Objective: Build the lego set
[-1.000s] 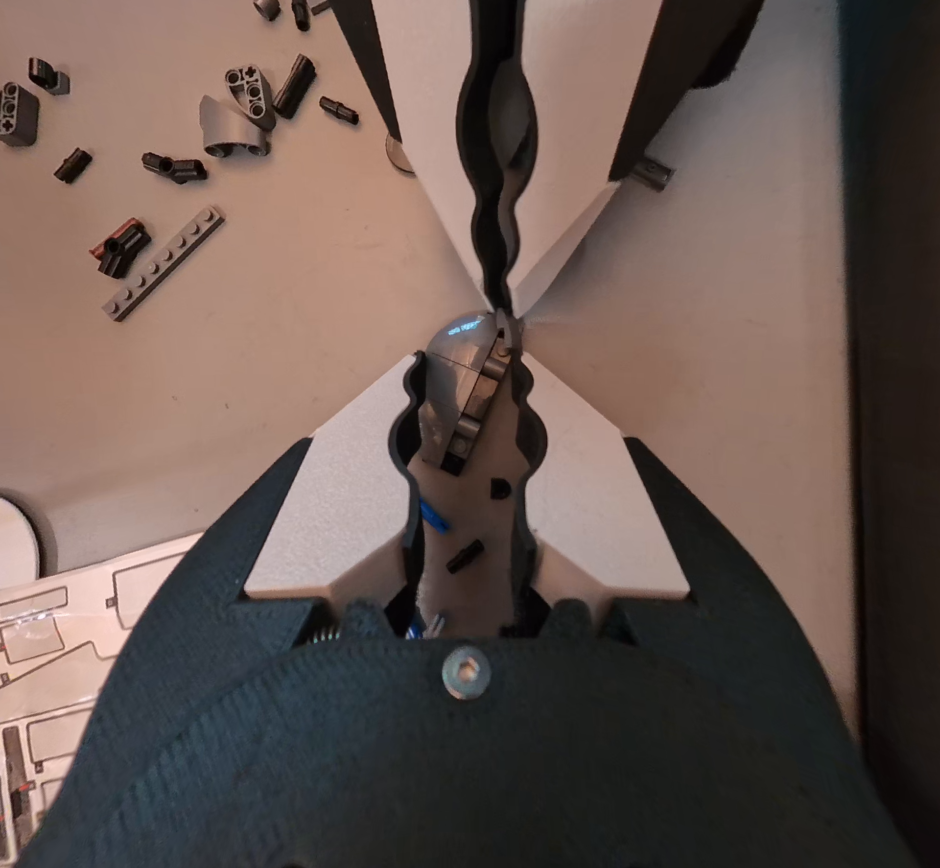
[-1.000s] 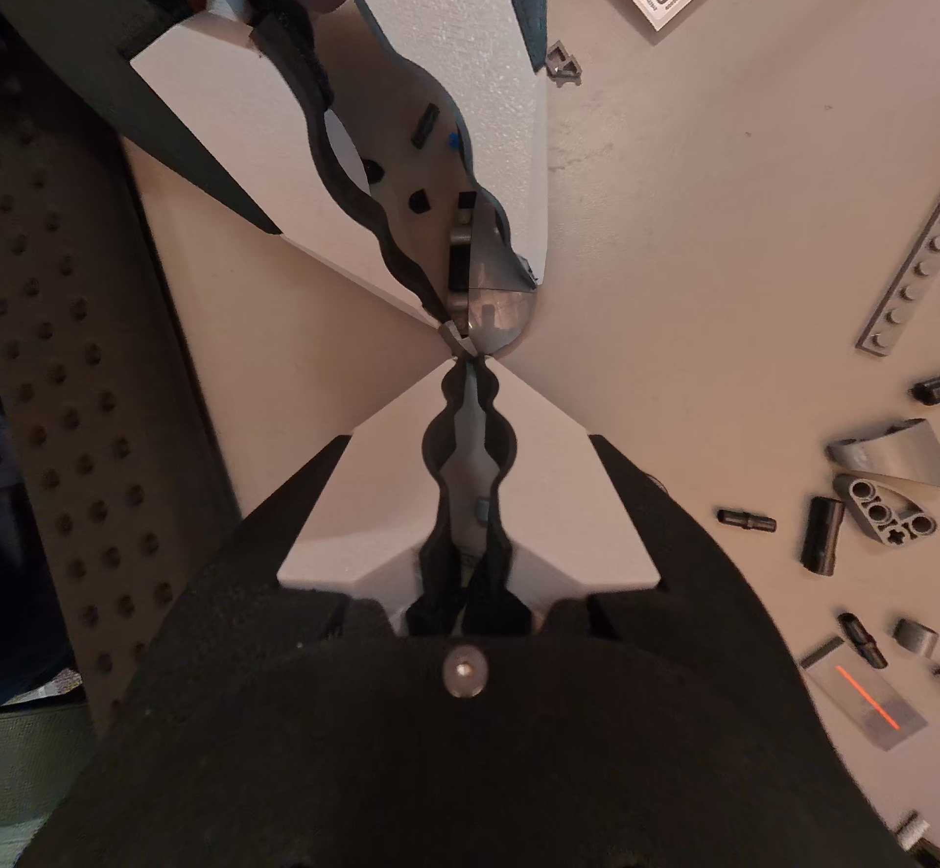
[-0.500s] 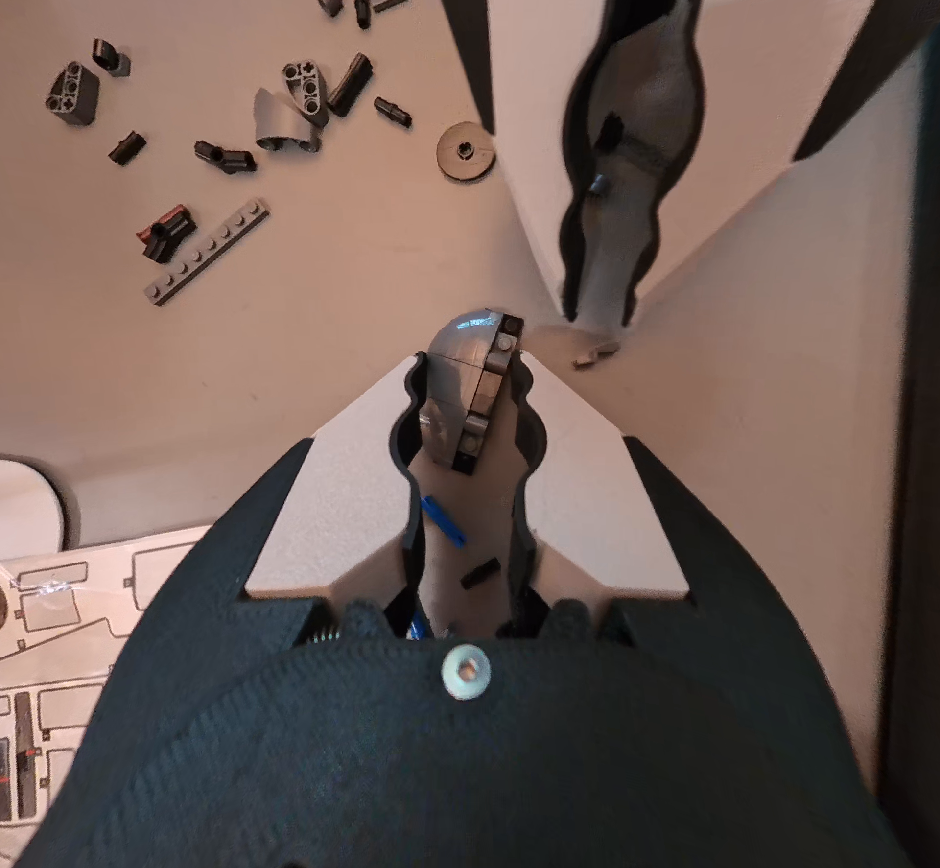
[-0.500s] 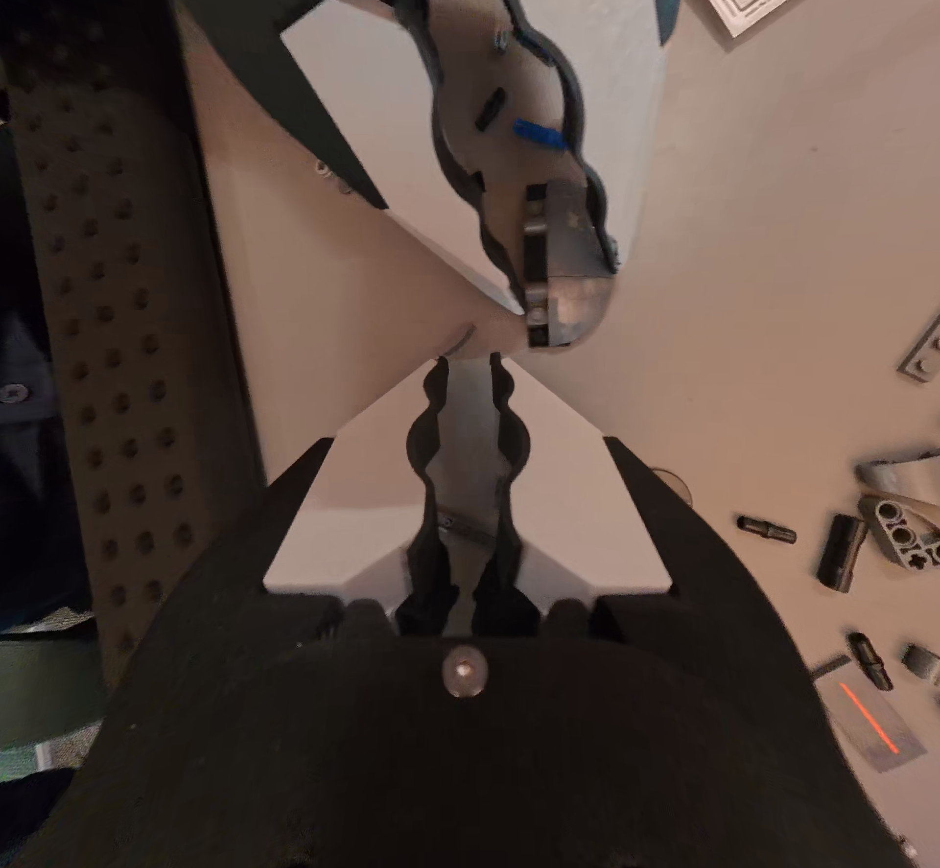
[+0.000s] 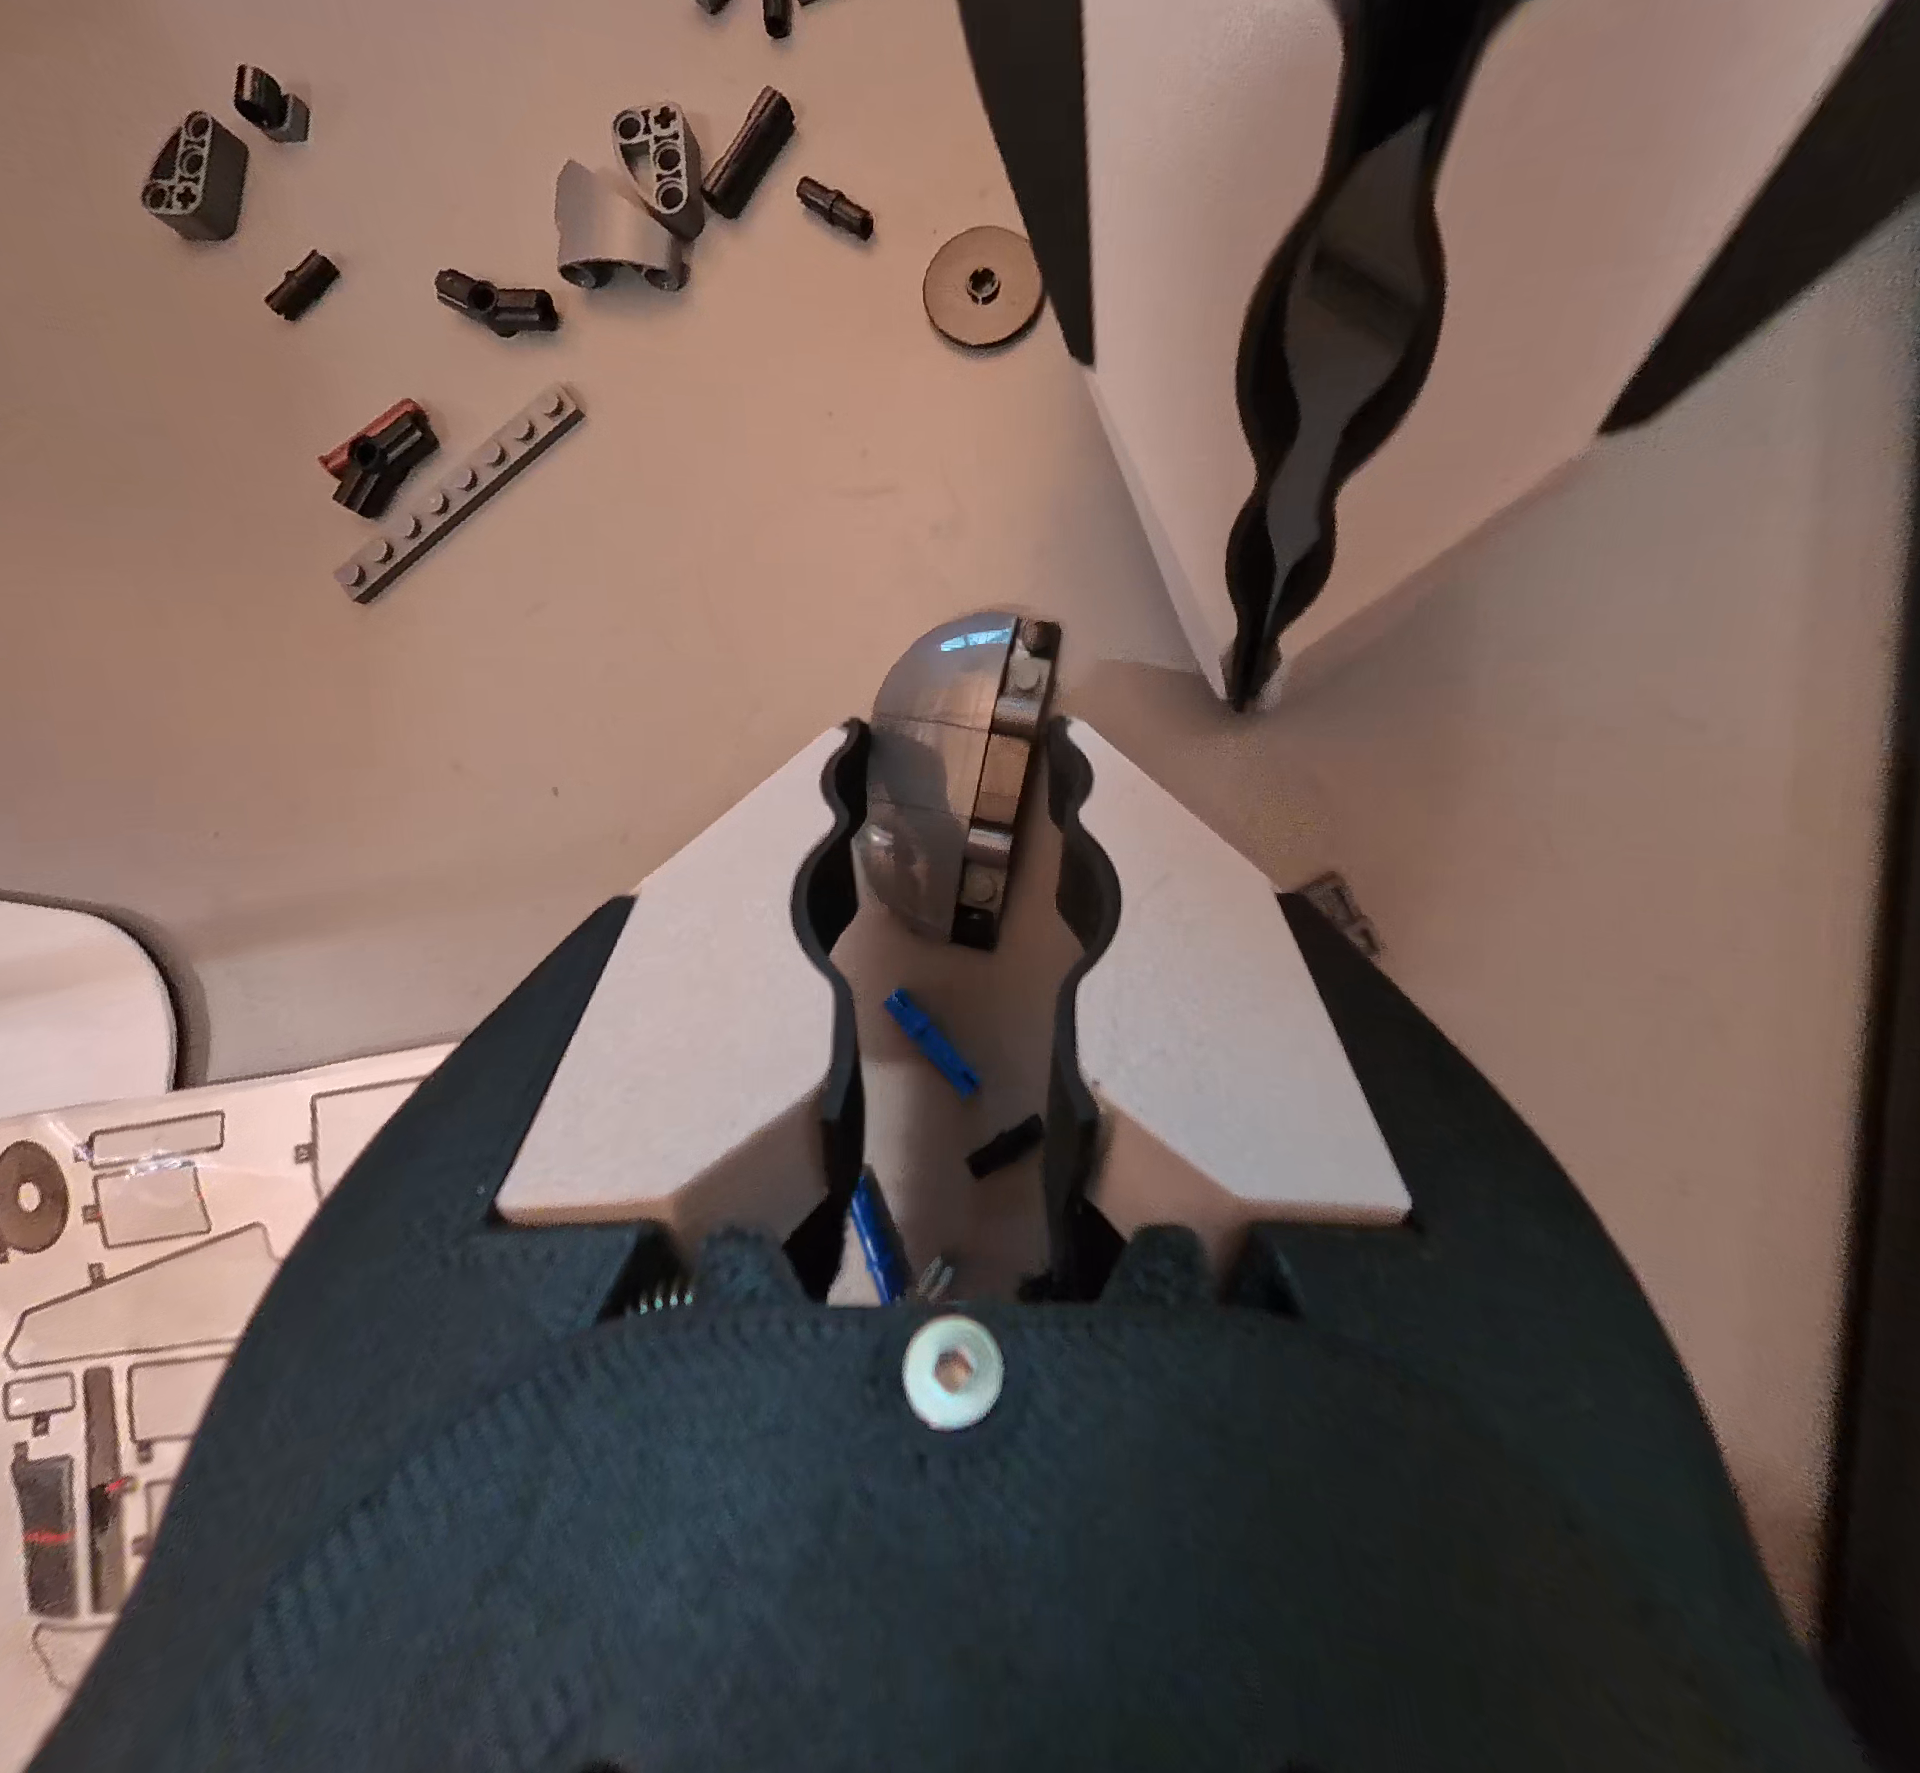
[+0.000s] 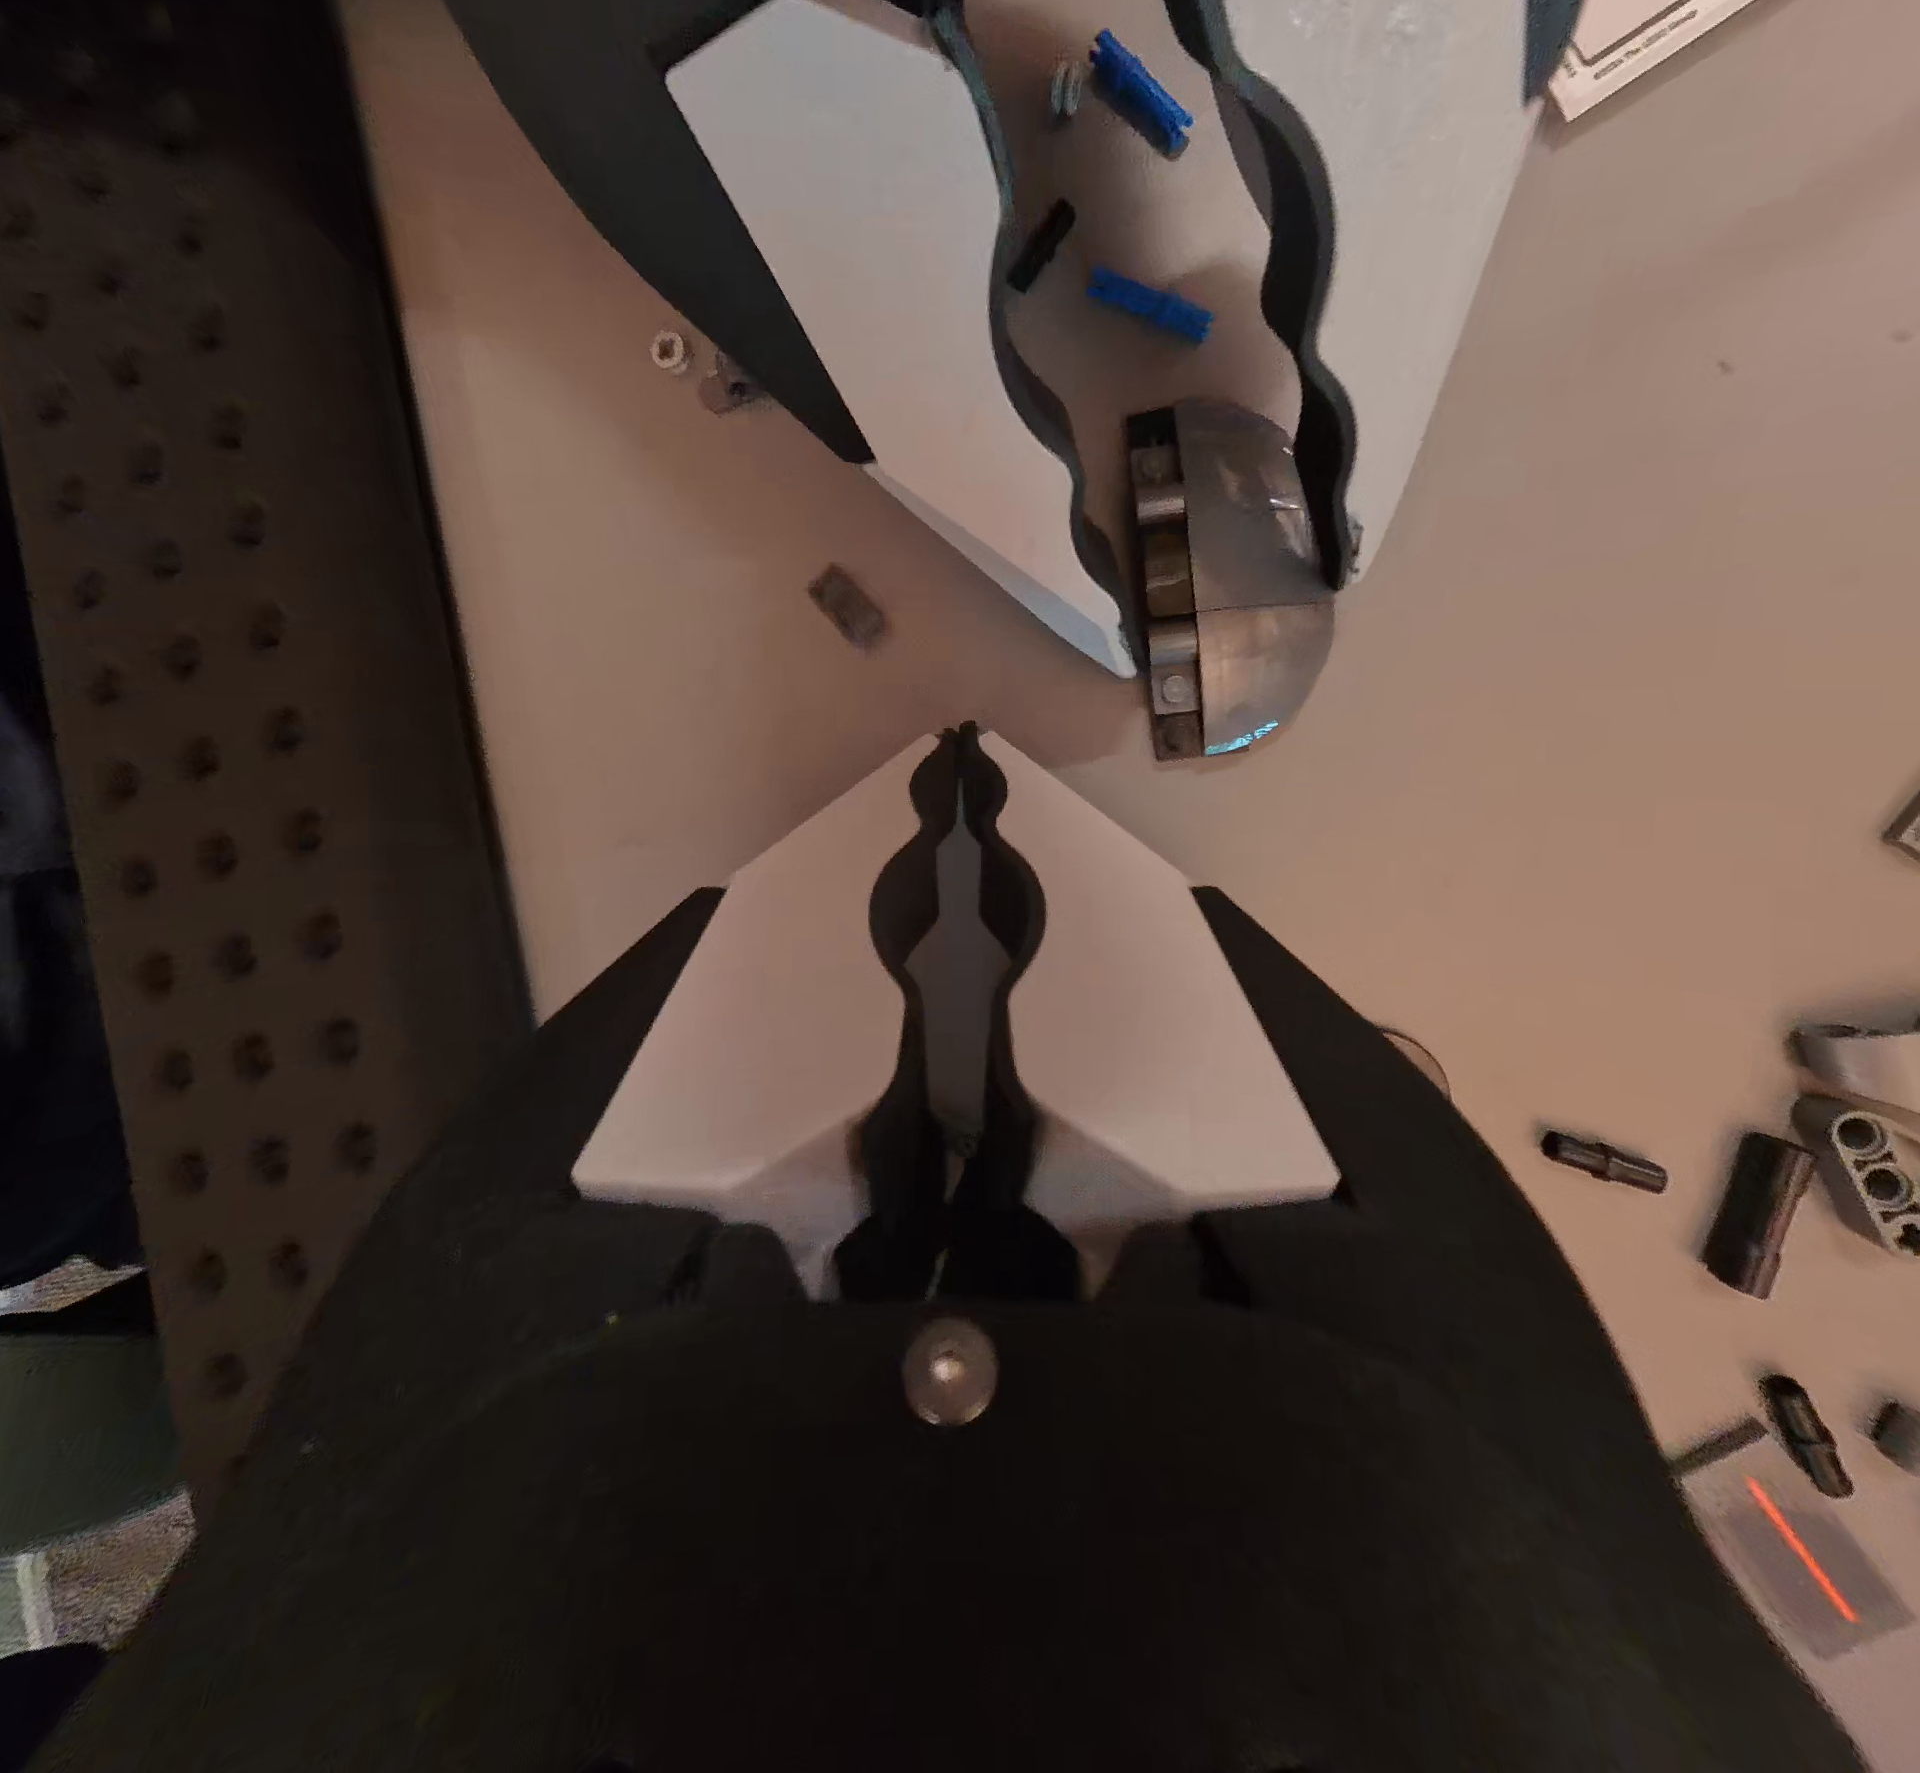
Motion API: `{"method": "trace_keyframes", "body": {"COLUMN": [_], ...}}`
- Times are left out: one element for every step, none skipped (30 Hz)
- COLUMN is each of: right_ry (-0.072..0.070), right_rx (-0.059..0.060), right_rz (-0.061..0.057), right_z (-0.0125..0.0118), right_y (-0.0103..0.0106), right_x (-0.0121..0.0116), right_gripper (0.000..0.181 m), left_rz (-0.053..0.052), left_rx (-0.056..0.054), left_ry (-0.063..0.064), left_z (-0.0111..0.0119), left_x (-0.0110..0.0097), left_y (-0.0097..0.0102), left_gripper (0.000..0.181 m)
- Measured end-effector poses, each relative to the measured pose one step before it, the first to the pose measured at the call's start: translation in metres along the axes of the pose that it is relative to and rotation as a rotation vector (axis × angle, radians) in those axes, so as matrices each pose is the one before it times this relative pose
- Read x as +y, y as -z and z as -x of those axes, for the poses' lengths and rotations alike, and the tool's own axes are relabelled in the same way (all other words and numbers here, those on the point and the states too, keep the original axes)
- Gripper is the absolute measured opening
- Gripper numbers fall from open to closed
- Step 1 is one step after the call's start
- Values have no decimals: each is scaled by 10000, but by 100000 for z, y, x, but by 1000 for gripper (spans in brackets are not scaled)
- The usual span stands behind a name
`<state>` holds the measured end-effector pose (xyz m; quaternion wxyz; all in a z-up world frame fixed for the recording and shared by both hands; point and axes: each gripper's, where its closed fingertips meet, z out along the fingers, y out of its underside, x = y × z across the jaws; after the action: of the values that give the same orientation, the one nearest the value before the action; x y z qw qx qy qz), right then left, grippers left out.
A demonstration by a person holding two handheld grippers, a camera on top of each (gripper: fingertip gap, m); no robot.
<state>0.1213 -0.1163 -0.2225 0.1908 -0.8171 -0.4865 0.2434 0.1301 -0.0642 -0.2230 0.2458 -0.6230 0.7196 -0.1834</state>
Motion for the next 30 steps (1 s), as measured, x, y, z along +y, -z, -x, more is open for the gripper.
{"method": "trace_keyframes", "body": {"right_ry": [-59,-49,-19,65,183,344,487,526,457,380,334,247,108,4,5,20,-64,-177,-176,-114,-130,-263,-372,-418,-460,-495,-481,-480,-492,-478], "right_rx": [-45,-6,-64,-153,-237,-197,-60,10,54,60,42,90,91,20,-2,-26,-44,-38,-93,-40,10,-16,-84,-70,-33,-109,-165,-163,-193,-275], "right_rz": [-129,-110,-111,-157,-160,-123,-99,-31,62,128,155,177,237,286,123,-1,61,-15,-32,-85,-137,-197,-304,-444,-527,-539,-535,-520,-500,-473], "right_z": [-91,-108,22,242,487,582,504,462,369,272,250,84,-57,-72,-44,4,-32,-120,-101,-157,-242,-280,-306,-439,-570,-513,-430,-438,-388,-244], "right_y": [153,181,171,115,42,-86,-200,-323,-429,-497,-533,-531,-532,-548,-424,-197,-98,-6,48,121,244,349,475,645,788,882,901,872,805,727], "right_x": [-83,-60,-87,-200,-287,-351,-429,-420,-358,-282,-206,-112,36,157,-40,-175,-5,-64,-28,-32,-69,-151,-266,-398,-478,-477,-465,-429,-414,-388], "right_gripper": [0,0,0,0,0,2,9,16,21,27,31,31,28,26,24,18,9,8,8,8,8,7,7,7,7,7,7,7,7,7], "left_rz": [-19,-40,-25,-20,-36,-67,-82,-48,13,72,109,111,61,29,30,-2,-49,-47,-24,-36,-85,-137,-135,-132,-129,-122,-191,-232,-229,-191], "left_rx": [19,20,-9,-41,-111,-183,-136,-66,-72,-105,-102,-20,-11,-28,-42,-18,-9,-34,-5,-30,-35,-7,-54,-49,-40,-31,-4,48,-6,-14], "left_ry": [-105,-112,-100,-50,-9,30,95,155,157,126,95,50,14,3,14,9,-9,8,27,7,0,-14,-35,-39,-65,-100,-195,-274,-339,-342], "left_z": [-53,-83,-79,-7,174,366,385,344,352,357,319,137,60,42,65,9,-3,71,53,104,111,67,104,79,24,-15,-157,-328,-337,-359], "left_x": [86,20,-24,-69,-83,-86,-34,38,155,251,276,245,139,55,29,-33,-82,-60,-5,12,-56,-150,-171,-184,-196,-225,-366,-481,-535,-527], "left_y": [192,269,326,359,360,310,236,118,-4,-77,-147,-150,-130,-83,-29,42,86,115,115,144,226,282,306,291,274,239,247,227,193,156], "left_gripper": [33,33,33,33,33,30,28,27,27,25,24,24,24,23,23,23,23,22,22,22,22,22,22,22,22,23,23,23,22,22]}}
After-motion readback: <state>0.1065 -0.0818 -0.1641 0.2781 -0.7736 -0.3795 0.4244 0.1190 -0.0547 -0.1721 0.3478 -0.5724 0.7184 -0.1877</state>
